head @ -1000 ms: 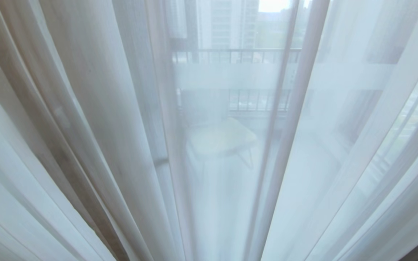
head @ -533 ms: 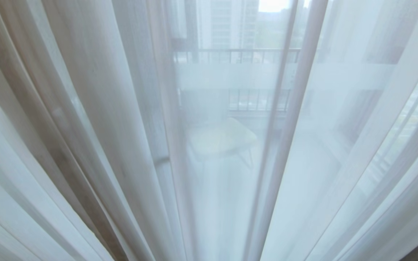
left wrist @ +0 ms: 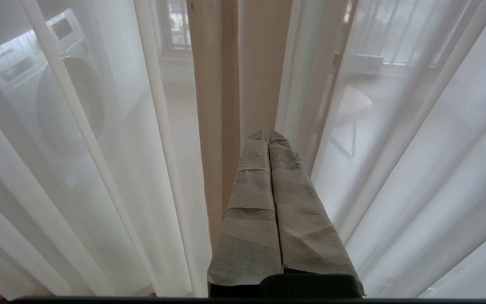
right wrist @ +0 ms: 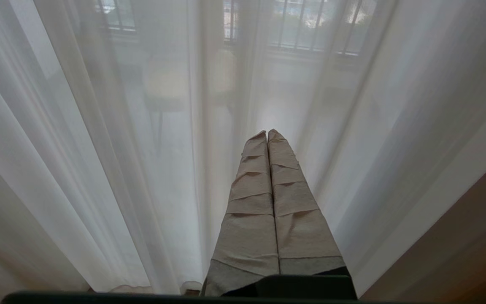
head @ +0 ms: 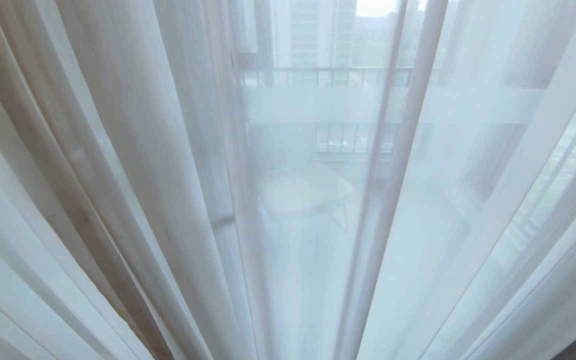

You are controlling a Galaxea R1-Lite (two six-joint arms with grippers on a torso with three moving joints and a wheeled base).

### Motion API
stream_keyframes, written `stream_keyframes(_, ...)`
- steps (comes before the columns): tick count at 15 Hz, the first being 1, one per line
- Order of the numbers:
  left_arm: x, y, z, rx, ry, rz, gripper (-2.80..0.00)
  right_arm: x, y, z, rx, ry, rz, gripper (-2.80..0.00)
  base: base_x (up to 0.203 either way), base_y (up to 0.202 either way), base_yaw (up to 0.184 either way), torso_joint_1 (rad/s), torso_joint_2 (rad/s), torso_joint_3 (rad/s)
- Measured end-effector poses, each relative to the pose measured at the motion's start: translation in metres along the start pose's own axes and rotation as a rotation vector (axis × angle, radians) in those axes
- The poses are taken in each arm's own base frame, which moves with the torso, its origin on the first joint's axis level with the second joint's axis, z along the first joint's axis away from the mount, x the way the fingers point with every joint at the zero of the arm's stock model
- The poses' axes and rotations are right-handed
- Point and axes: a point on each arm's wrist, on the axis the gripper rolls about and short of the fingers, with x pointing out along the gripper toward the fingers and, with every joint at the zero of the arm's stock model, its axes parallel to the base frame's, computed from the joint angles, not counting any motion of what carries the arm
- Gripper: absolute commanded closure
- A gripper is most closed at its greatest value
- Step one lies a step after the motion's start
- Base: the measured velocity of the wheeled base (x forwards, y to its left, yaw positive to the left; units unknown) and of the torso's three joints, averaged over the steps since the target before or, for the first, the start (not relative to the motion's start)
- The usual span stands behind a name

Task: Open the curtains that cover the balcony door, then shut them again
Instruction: Close the inner curtains on both sides, then close the outer curtains on both sides

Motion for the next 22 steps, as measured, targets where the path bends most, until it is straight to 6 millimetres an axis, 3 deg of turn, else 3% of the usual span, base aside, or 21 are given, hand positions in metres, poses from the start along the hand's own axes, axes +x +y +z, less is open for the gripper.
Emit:
stream_keyframes(5, -0.006, 0.002, -0.046, 0.005, -0.008, 0.008, 0.00, 0.000, 0.000, 0.000, 0.000, 0.000, 0.000, 0.00, 0.000, 0.000, 0.000, 0.000, 0.00, 0.000)
stream_keyframes(22, -0.006, 0.002, -0.052, 0.001, -0.015, 0.012, 0.00, 0.000, 0.000, 0.000, 0.000, 0.000, 0.000, 0.00, 0.000, 0.000, 0.000, 0.000, 0.00, 0.000)
